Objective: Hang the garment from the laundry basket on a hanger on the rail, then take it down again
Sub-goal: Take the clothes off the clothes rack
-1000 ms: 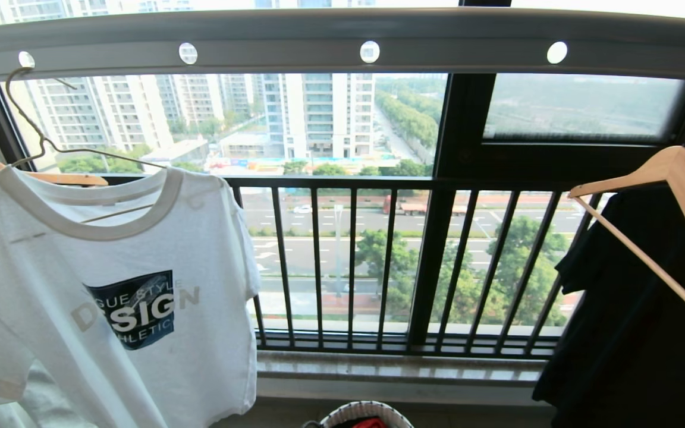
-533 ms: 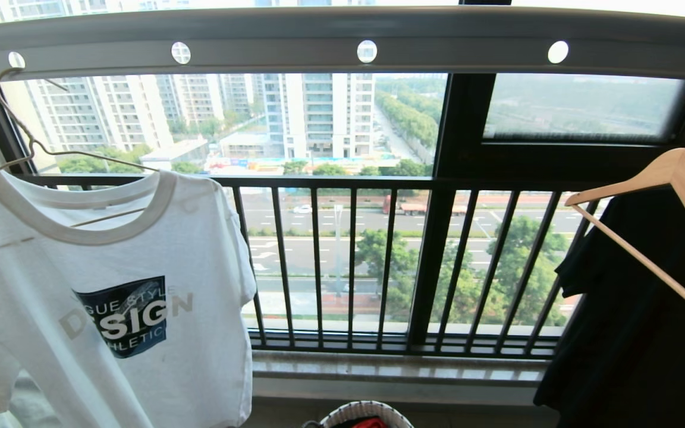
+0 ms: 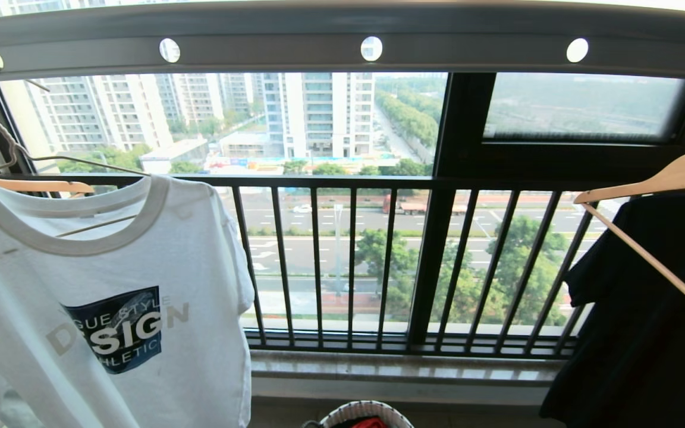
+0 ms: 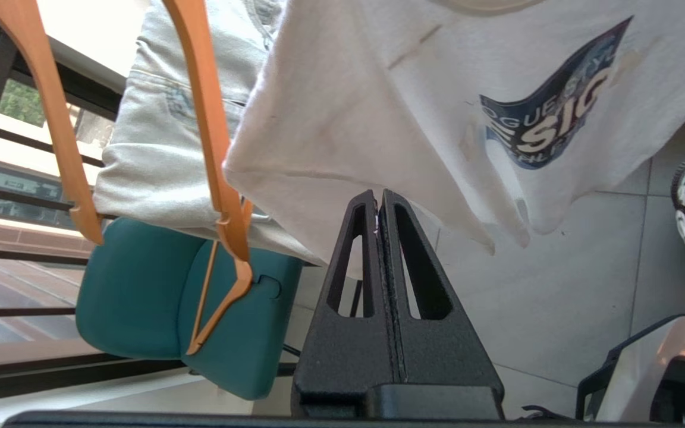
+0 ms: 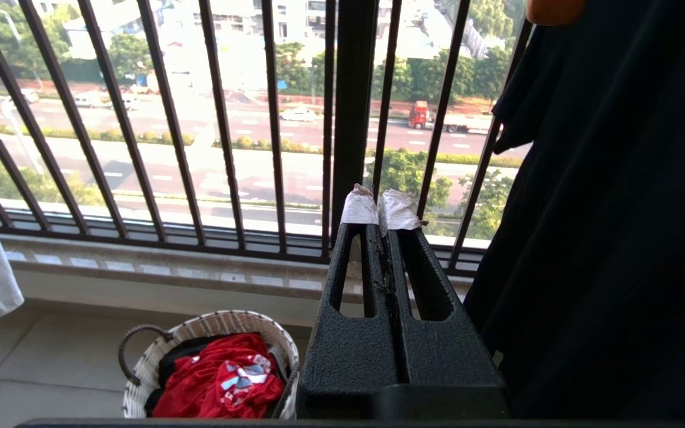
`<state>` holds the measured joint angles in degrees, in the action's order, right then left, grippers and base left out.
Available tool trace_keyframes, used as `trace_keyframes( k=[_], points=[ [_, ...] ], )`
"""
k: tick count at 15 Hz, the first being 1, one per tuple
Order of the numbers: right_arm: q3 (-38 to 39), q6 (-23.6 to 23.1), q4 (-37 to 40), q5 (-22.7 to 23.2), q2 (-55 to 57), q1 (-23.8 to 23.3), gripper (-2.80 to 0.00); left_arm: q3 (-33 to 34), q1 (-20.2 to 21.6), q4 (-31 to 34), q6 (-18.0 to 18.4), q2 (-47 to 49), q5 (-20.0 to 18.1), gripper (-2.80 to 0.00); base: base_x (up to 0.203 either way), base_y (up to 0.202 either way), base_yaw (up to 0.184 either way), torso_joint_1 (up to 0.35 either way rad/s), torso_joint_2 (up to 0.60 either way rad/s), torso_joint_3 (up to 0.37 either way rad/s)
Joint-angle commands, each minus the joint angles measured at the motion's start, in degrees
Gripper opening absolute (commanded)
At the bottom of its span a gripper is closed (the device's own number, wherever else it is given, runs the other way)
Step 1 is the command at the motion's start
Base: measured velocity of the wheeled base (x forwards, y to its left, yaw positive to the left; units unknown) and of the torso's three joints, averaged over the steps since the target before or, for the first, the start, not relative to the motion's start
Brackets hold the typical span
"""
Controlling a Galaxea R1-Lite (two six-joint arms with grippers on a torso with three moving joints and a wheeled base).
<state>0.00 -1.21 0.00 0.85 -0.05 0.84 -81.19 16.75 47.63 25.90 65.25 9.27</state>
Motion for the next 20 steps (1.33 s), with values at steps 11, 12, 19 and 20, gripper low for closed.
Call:
trace_keyframes(
  k=[11, 12, 19, 20],
  points=[
    [0.0, 0.0, 0.0, 0.0, 0.1, 0.0, -2.8, -19.2, 15.1, 0.5, 10.6, 16.4, -24.0, 0.0, 0.0, 0.0, 0.0, 0.0, 0.0, 0.0],
    [0.0, 0.0, 0.0, 0.0, 0.0, 0.0, -2.8, -20.0, 15.9, 0.5, 11.3, 17.3, -27.7, 0.0, 0.0, 0.0, 0.0, 0.0, 0.0, 0.0],
    [0.0, 0.0, 0.0, 0.0, 0.0, 0.0, -2.8, -21.6, 18.8, 0.1, 13.9, 25.2, -51.0, 0.0, 0.0, 0.0, 0.0, 0.0, 0.0, 0.0],
    [0.0, 0.0, 0.0, 0.0, 0.0, 0.0, -2.8, -22.5, 19.1, 0.1, 14.1, 26.8, -54.4, 0.0, 0.0, 0.0, 0.0, 0.0, 0.0, 0.0]
  ],
)
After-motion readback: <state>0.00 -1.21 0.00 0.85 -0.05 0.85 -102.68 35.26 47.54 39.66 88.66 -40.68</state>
